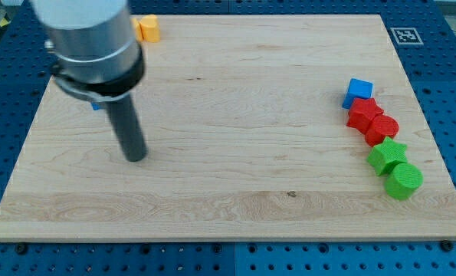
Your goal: Move the blue triangle to the down side of yellow hexagon
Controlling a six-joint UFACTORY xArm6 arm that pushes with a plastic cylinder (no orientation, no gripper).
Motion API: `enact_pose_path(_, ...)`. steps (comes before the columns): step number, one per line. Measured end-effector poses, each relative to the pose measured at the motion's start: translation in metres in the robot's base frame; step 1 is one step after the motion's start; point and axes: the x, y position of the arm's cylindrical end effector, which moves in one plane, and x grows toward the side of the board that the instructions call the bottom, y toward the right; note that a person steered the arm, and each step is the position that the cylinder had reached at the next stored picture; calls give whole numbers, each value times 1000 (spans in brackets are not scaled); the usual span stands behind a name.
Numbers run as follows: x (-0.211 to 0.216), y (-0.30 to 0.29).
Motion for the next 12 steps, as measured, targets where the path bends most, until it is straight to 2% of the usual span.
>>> enact_pose_path(3,-28,-62)
enact_pose_path(5,-31,-62)
enact_pose_path(8,-65,-37)
enact_pose_path(9,-65,-48)
enact_pose_path(10,-62,-89)
enact_pose_path(11,-103,-119)
enact_pose_path(12,-113,-99)
